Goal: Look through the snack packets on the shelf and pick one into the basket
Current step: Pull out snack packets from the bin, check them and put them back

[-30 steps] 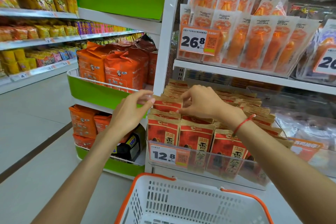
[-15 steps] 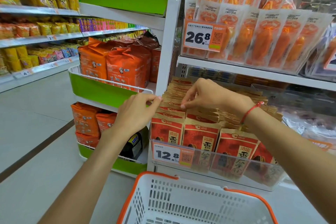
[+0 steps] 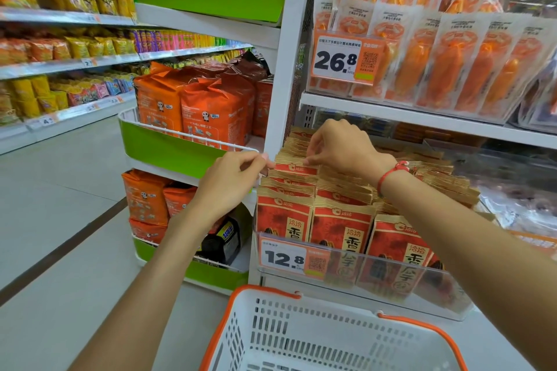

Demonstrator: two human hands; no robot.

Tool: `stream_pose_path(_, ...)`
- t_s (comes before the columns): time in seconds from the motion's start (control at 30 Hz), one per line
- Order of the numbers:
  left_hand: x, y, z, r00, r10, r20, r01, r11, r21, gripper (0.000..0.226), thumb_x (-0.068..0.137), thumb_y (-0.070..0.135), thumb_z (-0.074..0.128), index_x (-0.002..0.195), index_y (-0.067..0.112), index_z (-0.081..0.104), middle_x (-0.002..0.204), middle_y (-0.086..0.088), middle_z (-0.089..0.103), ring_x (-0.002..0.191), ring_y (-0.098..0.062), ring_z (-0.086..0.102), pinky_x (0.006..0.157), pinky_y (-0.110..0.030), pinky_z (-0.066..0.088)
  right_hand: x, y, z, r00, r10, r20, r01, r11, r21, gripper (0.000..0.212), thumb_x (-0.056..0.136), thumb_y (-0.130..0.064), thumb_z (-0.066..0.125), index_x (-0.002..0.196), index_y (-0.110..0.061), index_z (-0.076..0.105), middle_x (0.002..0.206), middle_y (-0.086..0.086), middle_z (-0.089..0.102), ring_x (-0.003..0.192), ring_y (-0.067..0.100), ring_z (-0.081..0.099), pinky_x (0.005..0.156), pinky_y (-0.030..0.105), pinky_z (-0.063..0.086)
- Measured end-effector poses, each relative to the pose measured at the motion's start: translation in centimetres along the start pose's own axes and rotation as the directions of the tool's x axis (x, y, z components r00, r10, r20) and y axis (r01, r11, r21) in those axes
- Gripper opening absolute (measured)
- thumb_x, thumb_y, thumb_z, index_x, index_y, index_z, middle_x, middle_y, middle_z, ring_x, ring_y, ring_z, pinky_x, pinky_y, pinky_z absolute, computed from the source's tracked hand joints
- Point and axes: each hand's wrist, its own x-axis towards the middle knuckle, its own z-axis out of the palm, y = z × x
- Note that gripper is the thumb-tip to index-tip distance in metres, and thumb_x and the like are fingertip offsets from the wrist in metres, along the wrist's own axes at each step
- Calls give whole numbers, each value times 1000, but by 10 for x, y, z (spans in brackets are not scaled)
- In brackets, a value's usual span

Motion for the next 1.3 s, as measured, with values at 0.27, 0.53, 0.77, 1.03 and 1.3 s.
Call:
stream_pose_path(0.27,7,-9,6,998,-51,-32,45,984,-172,22,101,29,48,103,28,70,98,15,69,98,-8,63,92,-35,50,-10,7,0,999,26,34,-26,999,20,12,76,-38,81,80,-28,75,70,-15,59,73,10,57,71,30,48)
stream_pose_path(0.53,13,-1,13,994,-105,43,113,950,-292,30,102,18,47,128,15,61,120,3,61,110,-9,54,92,-24,41,-17,13,4,999,26,-20,-21,981,194,9,81,-33,76,74,-31,71,83,-8,66,75,9,57,66,29,45)
stream_pose_path(0.77,19,9,7,1000,-25,3,24,945,-327,19,96,14,58,114,19,62,99,14,61,96,-3,56,86,-18,43,-25,10,-9,982,-11,-187,89,908,410,3,85,-24,74,82,-22,72,77,-5,68,67,7,56,62,23,46)
stream_pose_path(1.03,17,11,14,979,52,-195,-104,957,-269,5,92,17,65,95,20,65,95,14,64,88,4,59,80,-14,47,-38,19,-2,999,37,21,-42,932,360,32,83,-35,74,111,-21,69,99,-9,68,93,13,62,81,31,48)
stream_pose_path(1.3,4,39,-4,958,133,-255,-209,932,-297,33,91,15,66,124,20,60,110,7,66,99,-5,62,77,-4,46,-49,-10,-29,937,59,-344,118,874,471,13,88,-23,70,100,-20,75,89,-7,73,86,8,65,82,34,55)
